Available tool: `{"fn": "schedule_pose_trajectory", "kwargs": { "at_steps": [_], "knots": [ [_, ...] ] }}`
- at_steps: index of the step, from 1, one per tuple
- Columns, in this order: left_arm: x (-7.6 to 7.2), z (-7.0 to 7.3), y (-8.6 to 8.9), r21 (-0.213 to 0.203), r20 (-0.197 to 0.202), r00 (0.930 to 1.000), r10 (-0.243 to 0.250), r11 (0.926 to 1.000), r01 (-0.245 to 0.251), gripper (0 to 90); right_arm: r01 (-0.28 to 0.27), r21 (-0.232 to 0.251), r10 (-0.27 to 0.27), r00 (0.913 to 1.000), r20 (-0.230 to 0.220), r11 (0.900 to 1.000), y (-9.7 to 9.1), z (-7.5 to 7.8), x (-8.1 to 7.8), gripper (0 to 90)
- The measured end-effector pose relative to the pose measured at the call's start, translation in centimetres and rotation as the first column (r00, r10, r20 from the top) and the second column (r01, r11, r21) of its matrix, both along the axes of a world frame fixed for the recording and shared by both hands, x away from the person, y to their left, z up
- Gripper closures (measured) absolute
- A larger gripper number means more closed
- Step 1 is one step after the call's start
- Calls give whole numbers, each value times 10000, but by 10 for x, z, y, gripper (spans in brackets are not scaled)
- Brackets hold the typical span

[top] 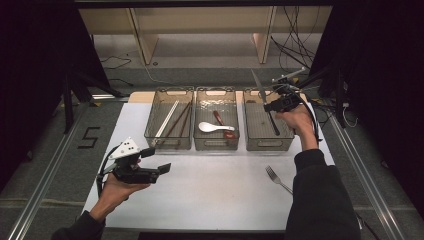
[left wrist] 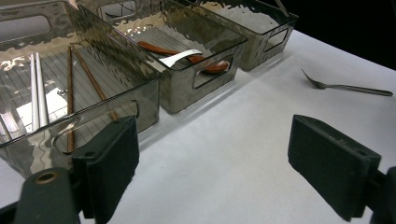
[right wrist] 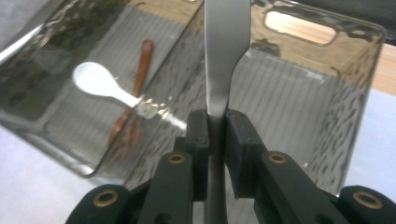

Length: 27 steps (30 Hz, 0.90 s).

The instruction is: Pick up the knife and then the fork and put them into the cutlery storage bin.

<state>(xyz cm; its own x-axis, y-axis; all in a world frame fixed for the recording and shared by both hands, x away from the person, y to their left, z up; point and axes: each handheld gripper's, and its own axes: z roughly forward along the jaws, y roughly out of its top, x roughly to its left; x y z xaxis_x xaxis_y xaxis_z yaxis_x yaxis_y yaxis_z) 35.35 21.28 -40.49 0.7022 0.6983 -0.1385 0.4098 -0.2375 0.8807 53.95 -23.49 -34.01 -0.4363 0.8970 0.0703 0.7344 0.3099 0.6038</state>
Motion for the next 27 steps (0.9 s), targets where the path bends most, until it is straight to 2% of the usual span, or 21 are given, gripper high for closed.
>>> {"fn": "schedule_pose_trajectory", "kwargs": {
  "at_steps": [16, 27],
  "knots": [
    [0, 0, 0, -5, 5, 10000, -2, 10000, 2, 160, 855, -63, -856, 9962, -150, 9963, -12, -24, 5, 808],
    [0, 0, 0, -5, 12, 10000, -8, 10000, 8, 160, 871, -62, -873, 9955, -362, 9962, -15, -36, 4, 806]
  ]
}}
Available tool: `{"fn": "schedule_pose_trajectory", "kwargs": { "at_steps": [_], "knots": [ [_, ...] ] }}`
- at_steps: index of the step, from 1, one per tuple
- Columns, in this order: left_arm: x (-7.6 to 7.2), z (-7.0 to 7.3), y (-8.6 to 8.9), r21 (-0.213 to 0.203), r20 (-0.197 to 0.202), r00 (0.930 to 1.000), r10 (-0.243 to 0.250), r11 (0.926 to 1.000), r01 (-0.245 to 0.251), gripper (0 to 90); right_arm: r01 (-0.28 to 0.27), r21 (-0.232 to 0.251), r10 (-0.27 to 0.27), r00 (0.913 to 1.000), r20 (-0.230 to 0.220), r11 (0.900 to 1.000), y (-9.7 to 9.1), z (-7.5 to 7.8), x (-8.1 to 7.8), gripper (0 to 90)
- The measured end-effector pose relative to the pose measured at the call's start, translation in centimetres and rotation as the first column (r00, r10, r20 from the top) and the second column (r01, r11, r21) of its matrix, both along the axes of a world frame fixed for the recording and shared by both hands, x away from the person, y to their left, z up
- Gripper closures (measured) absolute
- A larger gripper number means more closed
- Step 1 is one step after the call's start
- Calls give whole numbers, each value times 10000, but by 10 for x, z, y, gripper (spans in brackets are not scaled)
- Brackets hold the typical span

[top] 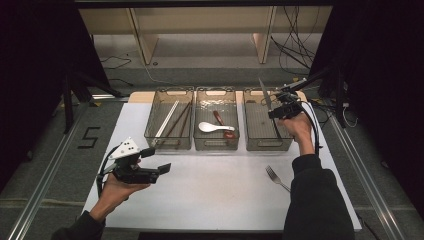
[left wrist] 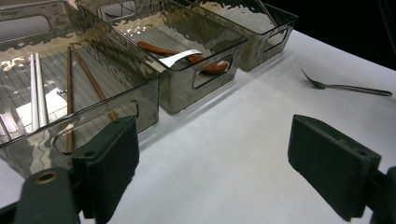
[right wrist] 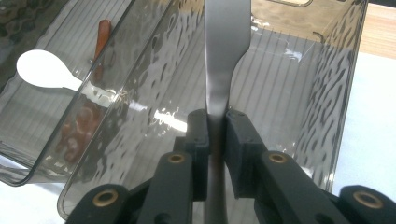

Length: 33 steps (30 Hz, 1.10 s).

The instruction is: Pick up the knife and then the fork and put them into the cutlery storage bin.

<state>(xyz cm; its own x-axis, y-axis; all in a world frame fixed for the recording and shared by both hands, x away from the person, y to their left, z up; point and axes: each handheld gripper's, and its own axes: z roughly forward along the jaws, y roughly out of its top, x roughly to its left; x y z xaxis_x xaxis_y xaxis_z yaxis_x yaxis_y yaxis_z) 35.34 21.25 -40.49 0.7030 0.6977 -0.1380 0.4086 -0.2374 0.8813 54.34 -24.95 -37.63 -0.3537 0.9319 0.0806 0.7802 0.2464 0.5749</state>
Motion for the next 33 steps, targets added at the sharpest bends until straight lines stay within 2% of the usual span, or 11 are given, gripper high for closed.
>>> {"fn": "schedule_pose_trajectory", "kwargs": {
  "at_steps": [14, 24, 26, 27, 30, 33],
  "knots": [
    [0, 0, 0, -7, -6, 10000, 8, 10000, -8, 160, -54, 79, 57, 9993, -368, 10000, 1, -13, -1, 805],
    [0, 0, 0, -2, -5, 10000, -3, 10000, 3, 160, -52, -92, 45, 9973, -728, 9999, 4, -18, 1, 779],
    [0, 0, 0, -8, -10, 10000, -2, 10000, 2, 161, 126, 12, -125, 9985, -524, 9999, 3, -16, 1, 746],
    [0, 0, 0, -20, -14, 10000, -4, 10000, 4, 160, 105, 160, -98, 9990, -444, 9998, 3, -14, 0, 742],
    [0, 0, 0, 0, -6, 10000, -17, 10000, 17, 160, -61, 68, 63, 9992, -388, 10000, 2, -9, -1, 697],
    [0, 0, -1, 5, -13, 10000, -20, 10000, 20, 160, -86, 249, 94, 9994, -327, 9997, 1, -6, -3, 661]
  ]
}}
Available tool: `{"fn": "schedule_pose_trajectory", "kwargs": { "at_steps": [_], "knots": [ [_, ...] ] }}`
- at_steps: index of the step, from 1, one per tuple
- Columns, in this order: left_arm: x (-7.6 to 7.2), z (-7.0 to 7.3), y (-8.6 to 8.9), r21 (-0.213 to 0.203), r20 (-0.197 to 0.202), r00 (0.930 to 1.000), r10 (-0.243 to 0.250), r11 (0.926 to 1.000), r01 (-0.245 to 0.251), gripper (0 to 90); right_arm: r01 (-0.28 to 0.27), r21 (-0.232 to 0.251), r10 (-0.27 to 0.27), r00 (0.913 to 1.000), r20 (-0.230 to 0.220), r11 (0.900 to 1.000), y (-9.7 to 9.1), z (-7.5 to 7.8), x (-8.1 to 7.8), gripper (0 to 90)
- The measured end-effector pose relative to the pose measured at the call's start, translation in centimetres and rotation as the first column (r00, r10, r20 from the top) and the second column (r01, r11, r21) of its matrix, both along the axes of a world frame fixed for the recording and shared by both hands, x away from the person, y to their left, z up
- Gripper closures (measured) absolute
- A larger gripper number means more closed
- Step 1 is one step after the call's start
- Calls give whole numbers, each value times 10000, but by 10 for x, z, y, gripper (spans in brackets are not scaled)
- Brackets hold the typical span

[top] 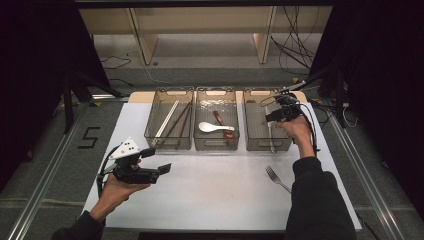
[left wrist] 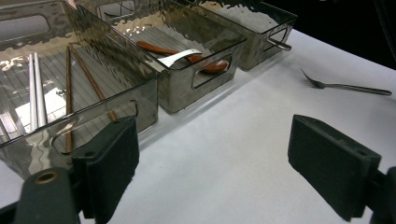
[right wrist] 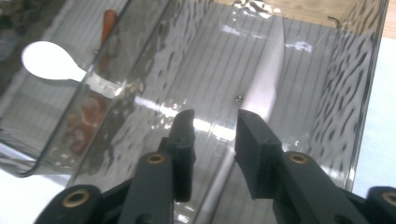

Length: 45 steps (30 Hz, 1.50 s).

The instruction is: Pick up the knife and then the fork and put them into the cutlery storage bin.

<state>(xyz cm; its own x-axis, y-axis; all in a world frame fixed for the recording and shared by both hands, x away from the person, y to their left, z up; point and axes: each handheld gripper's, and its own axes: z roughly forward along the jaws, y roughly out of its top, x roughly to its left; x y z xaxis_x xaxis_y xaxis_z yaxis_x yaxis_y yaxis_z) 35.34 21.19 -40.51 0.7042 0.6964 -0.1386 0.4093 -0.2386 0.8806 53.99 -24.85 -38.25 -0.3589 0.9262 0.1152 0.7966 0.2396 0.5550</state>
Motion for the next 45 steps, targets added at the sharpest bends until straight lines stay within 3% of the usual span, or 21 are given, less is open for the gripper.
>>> {"fn": "schedule_pose_trajectory", "kwargs": {
  "at_steps": [8, 15, 23, 35, 45],
  "knots": [
    [0, 0, 0, -8, -5, 10000, 16, 10000, -16, 160, -558, -138, 558, 9984, 53, 9983, 4, 8, -10, 504],
    [0, 0, 0, 8, 16, 10000, 5, 10000, -5, 160, -1114, -220, 1119, 9934, 259, 9935, 6, 19, -30, 418],
    [0, 0, -1, 15, -31, 10000, 18, 10000, -18, 160, -2048, -288, 2060, 9773, 489, 9784, 13, 26, -65, 367],
    [0, -1, -1, 16, -41, 10000, 13, 10000, -13, 160, -2761, -302, 2774, 9589, 591, 9607, 13, 22, -108, 338],
    [-1, 0, -1, 35, -10, 10000, -46, 10000, 46, 160, -2698, -224, 2707, 9611, 548, 9626, 1, 17, -132, 338]
  ]
}}
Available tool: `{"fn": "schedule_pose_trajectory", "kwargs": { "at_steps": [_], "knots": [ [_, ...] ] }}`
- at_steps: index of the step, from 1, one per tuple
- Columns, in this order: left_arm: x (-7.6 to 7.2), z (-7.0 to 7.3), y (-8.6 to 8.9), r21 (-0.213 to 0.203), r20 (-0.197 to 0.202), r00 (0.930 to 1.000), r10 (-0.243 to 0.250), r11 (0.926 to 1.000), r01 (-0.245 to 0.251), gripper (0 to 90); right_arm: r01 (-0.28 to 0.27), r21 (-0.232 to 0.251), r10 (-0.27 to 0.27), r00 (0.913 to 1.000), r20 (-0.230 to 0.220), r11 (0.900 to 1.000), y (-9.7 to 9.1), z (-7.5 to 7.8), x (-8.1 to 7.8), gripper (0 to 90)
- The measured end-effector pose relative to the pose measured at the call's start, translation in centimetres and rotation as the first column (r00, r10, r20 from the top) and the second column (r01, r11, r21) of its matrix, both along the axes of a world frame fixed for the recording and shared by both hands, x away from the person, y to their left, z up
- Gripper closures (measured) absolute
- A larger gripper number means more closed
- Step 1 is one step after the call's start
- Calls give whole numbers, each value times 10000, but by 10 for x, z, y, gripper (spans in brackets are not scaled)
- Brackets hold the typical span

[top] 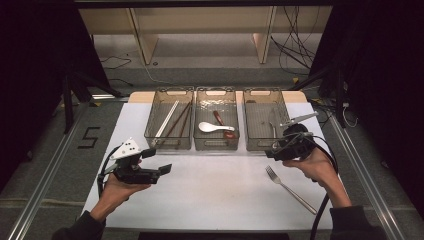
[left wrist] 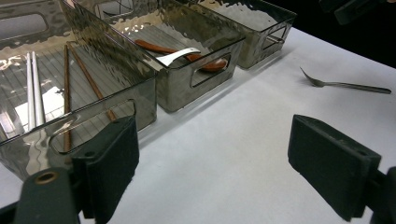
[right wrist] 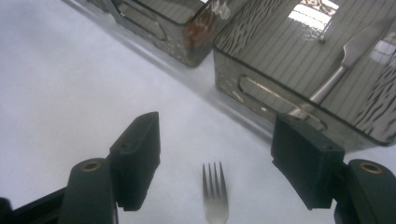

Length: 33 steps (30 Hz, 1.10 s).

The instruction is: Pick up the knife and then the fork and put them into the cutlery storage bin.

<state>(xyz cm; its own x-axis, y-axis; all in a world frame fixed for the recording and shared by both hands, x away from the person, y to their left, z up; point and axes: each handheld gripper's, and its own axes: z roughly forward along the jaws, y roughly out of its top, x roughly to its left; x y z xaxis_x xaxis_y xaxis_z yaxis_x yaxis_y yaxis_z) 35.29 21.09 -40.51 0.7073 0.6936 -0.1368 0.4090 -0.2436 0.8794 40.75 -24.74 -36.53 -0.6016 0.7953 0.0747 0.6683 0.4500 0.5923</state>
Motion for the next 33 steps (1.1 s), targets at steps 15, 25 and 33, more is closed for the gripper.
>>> {"fn": "schedule_pose_trajectory", "kwargs": {
  "at_steps": [15, 25, 33],
  "knots": [
    [0, 0, 0, -23, -11, 10000, 9, 10000, -9, 160, 127, -151, -134, 9988, -462, 9998, -12, -12, -11, 330],
    [0, 0, 0, -26, -28, 10000, 13, 10000, -13, 160, 114, -288, -135, 9974, -711, 9995, -14, -18, -17, 328],
    [0, 0, 0, -63, -38, 10000, 22, 10000, -22, 160, 51, -503, -96, 9959, -896, 9987, -16, -24, -22, 324]
  ]
}}
